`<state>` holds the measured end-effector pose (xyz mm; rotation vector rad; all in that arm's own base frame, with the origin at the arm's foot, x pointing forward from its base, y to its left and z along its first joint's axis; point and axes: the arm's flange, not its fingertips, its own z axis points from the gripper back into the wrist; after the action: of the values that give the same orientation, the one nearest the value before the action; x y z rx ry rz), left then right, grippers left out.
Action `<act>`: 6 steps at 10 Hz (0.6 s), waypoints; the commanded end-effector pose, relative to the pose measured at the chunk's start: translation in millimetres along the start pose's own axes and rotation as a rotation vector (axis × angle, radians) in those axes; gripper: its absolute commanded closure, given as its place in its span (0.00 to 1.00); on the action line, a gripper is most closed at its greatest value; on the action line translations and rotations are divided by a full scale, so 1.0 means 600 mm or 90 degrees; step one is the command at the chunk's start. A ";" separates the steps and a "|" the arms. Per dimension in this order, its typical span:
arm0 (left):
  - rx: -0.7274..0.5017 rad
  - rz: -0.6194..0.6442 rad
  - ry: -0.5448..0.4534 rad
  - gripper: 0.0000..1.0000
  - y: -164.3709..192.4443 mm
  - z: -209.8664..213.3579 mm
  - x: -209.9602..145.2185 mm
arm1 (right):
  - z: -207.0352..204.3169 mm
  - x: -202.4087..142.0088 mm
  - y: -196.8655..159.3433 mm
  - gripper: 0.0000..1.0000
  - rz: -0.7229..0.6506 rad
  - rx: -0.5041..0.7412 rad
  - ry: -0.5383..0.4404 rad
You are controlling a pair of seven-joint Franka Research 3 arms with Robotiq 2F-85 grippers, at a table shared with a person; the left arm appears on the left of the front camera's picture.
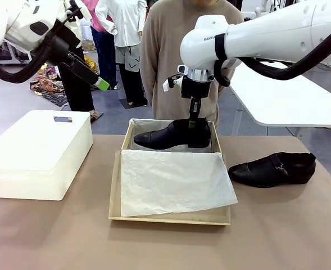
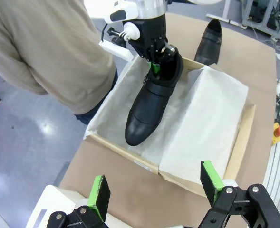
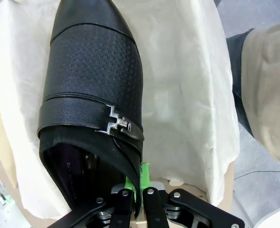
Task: Pack the shoes into the box.
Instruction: Place one shoe of the Shoes into the Shoes Box.
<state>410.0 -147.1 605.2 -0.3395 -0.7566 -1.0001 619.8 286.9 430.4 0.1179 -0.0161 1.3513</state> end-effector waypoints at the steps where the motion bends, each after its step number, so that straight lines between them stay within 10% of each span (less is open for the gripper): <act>1: -0.011 -0.008 -0.013 0.00 0.004 0.002 -0.002 | -0.018 -0.007 0.000 1.00 0.021 -0.021 -0.006; 6: -0.011 -0.008 -0.013 0.00 0.004 0.002 -0.002 | -0.060 -0.004 -0.014 1.00 0.033 -0.029 -0.002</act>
<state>410.0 -147.1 605.2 -0.3395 -0.7566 -1.0001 627.3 289.8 394.3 0.0852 -0.0185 1.3733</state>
